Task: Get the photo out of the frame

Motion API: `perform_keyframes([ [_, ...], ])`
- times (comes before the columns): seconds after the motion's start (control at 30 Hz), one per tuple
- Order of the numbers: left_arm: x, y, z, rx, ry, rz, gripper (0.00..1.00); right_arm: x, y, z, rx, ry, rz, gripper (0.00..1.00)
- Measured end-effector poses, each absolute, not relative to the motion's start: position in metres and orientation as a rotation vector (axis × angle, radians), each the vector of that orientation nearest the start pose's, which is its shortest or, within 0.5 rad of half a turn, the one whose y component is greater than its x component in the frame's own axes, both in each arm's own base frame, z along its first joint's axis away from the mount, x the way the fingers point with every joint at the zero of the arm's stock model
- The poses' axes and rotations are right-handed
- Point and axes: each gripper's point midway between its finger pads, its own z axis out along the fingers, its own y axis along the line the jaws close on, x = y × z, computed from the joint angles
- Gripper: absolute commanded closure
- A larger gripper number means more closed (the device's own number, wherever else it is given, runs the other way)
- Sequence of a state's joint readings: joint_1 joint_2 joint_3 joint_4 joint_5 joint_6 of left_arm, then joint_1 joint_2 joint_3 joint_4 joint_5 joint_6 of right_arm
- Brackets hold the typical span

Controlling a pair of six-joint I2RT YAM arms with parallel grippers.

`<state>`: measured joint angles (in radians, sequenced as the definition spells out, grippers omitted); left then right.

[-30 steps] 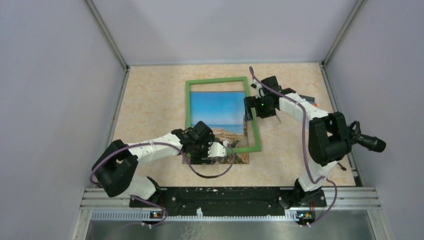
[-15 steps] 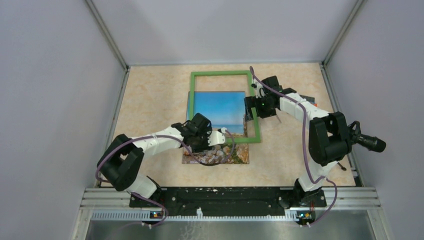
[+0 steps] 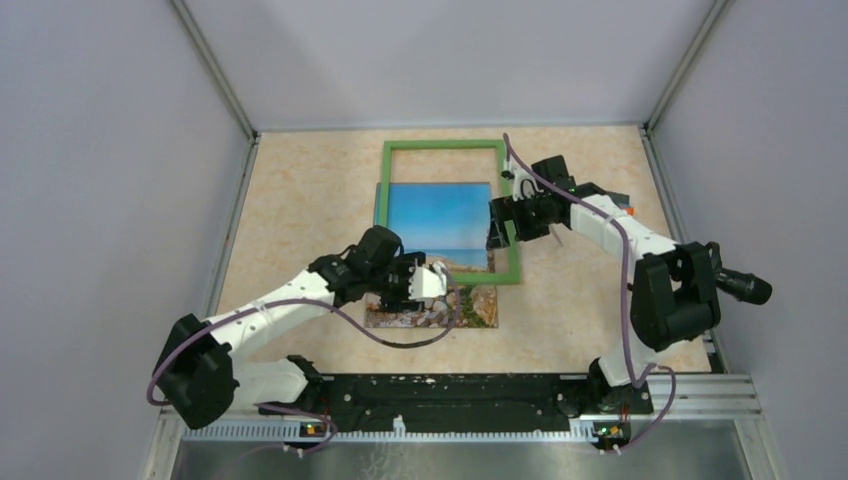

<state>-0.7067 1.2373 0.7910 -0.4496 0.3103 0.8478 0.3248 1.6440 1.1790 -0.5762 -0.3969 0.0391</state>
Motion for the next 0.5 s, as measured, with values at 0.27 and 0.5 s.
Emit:
perform_keyframes([
  [0.27, 0.167, -0.247, 0.079, 1.883, 1.624, -0.515, 0.25, 0.292, 0.197, 0.140, -0.682, 2.418, 0.837, 0.16],
  [0.5, 0.138, -0.276, 0.072, 1.861, 1.583, -0.595, 0.30, 0.264, 0.213, 0.147, -0.750, 2.407, 1.006, 0.42],
])
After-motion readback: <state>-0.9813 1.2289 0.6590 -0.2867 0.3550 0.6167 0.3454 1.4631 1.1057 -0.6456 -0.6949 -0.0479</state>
